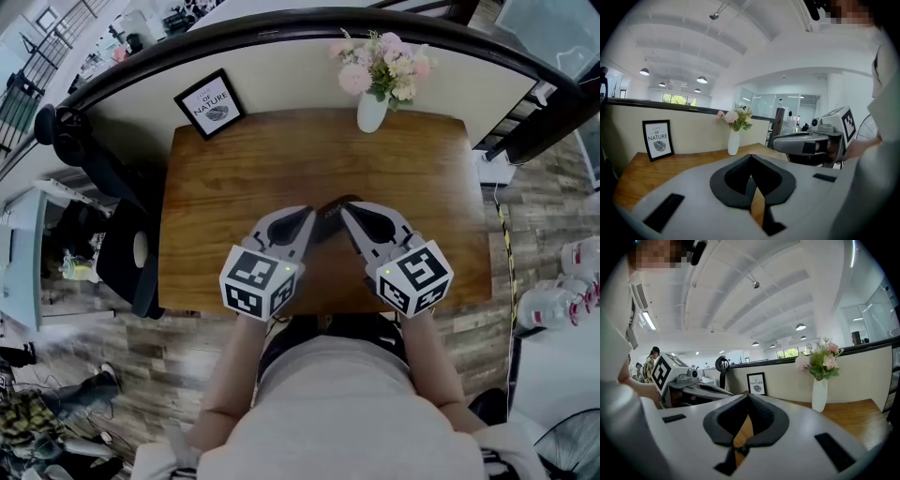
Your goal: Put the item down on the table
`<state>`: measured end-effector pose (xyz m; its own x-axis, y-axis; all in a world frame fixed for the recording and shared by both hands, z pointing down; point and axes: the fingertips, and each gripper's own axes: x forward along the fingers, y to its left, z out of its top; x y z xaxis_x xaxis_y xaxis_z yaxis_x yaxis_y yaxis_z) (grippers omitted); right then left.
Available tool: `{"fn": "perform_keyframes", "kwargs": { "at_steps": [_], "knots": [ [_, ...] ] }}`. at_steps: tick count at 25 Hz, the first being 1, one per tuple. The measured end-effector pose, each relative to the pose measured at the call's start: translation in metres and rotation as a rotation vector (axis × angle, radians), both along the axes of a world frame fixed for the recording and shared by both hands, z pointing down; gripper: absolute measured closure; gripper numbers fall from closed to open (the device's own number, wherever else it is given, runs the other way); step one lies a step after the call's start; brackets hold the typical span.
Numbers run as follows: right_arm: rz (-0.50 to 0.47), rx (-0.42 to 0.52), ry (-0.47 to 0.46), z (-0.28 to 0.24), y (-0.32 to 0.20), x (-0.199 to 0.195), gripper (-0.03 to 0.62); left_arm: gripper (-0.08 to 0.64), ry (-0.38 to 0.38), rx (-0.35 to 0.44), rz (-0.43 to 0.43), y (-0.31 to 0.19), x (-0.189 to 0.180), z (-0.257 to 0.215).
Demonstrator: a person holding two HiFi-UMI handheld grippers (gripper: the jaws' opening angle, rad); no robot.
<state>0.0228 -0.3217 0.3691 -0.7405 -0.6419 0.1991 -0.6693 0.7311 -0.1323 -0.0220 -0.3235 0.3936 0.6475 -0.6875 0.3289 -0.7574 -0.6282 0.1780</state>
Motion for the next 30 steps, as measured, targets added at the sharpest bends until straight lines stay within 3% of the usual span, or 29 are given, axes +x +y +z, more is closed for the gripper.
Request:
{"fn": "perform_keyframes", "kwargs": {
  "at_steps": [8,14,22,30],
  "knots": [
    [-0.006,-0.018,0.053,0.014,0.014,-0.003,0.581,0.546,-0.008,0.006,0.006,0.014,0.006,0.006],
    [-0.027,-0.030,0.089,0.024,0.021,-0.001,0.583,0.548,0.027,-0.034,0.022,0.021,0.007,0.013],
    [-0.045,-0.054,0.085,0.032,0.030,-0.001,0.581,0.548,-0.014,-0.084,0.071,0.035,0.018,0.030],
    [-0.042,-0.072,0.068,0.035,0.032,-0.001,0.583,0.548,-0.006,-0.127,0.042,0.037,0.013,0.042]
  ]
}}
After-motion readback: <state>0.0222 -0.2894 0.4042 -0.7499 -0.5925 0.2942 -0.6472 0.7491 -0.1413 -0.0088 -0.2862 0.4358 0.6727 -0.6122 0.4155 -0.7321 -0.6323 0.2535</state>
